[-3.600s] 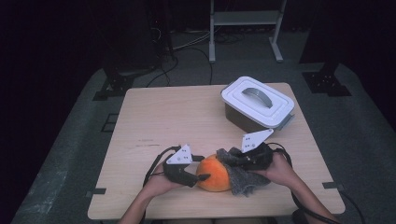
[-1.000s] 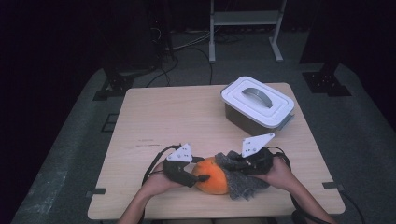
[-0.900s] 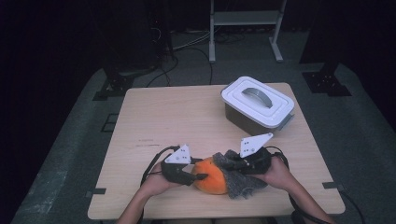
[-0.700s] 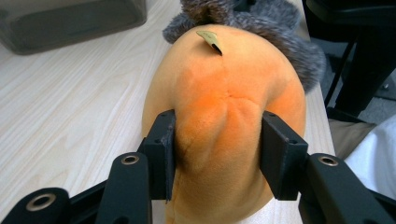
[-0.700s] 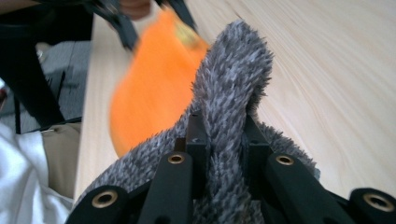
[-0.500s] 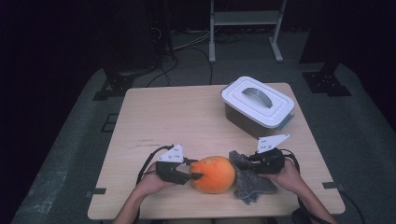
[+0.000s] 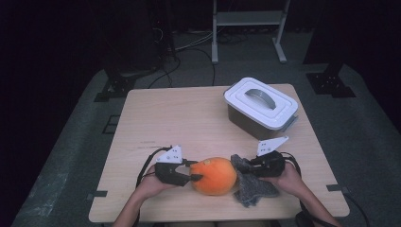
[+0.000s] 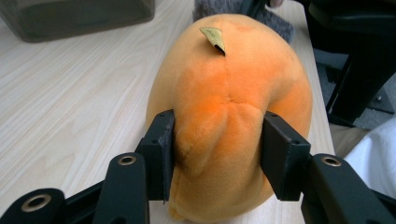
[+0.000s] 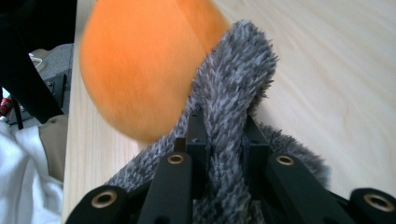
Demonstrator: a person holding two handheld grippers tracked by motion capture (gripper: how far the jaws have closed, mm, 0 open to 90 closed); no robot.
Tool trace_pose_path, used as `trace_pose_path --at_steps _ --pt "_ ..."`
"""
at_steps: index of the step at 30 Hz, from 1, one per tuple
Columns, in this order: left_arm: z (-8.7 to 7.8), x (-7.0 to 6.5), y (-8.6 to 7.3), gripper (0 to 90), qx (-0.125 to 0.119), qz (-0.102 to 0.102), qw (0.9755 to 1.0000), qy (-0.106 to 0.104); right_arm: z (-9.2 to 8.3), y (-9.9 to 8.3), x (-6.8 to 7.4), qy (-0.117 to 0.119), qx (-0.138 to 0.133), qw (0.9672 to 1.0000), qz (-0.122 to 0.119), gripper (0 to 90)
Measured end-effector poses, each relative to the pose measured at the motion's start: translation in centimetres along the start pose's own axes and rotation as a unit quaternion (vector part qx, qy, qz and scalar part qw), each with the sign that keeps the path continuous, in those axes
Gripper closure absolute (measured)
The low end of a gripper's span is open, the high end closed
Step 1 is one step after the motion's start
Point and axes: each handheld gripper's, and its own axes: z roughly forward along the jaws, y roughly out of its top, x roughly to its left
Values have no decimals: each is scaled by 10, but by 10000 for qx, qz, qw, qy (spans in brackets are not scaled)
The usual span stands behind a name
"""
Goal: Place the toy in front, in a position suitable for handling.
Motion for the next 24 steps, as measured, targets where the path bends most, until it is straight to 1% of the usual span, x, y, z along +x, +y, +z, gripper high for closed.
trace_pose_path --at_steps 1,2,3,4,6,7,9,10,11,14,15,16,18,21,22,23,24 --pt "1 0 1 507 -21 14 10000 20 -1 -2 0 -4 4 10000 58 769" --pt "2 -1 4 511 -47 43 10000 63 -7 1 0 -28 -99 9999 51 769" --pt "2 -1 4 512 -47 43 10000 63 -7 1 0 -28 -99 9999 51 769" --pt "4 -3 8 514 -41 121 9999 95 -11 9 0 -17 -276 9996 8 768" --pt "6 -6 12 516 -34 197 9997 125 -14 22 2 -38 -465 9989 -77 765" --pt "6 -6 12 517 -17 235 9996 152 -14 28 3 -23 -498 9987 -136 764" --pt "5 -6 12 521 4 245 9995 182 -12 31 4 -37 -470 9987 -172 765" --pt "1 -3 9 522 -4 210 9995 222 -7 31 4 -56 -383 9991 -190 765" --pt "-1 -2 8 523 -9 186 9995 241 -5 27 2 -29 -362 9992 -142 766" --pt "-6 0 6 522 -53 118 9994 322 2 12 -2 -26 -119 9999 45 766" --pt "-6 0 6 522 -48 116 9993 339 3 9 -3 -40 -82 9999 64 765" --pt "-5 0 8 522 -54 115 9994 336 2 9 -3 -52 -101 9999 83 765" --pt "-2 -2 11 523 -45 168 9994 304 -2 17 -1 -28 -254 9997 9 766" --pt "3 -6 16 523 -37 290 9991 295 -9 42 7 34 -575 9981 -229 765" --pt "3 -6 16 523 -37 290 9991 295 -9 42 7 34 -575 9981 -229 765" --pt "4 -6 18 523 -45 285 9991 303 -10 50 9 58 -635 9975 -317 765" --pt "3 -5 16 522 -91 210 9993 293 -8 60 13 41 -608 9970 -478 765"
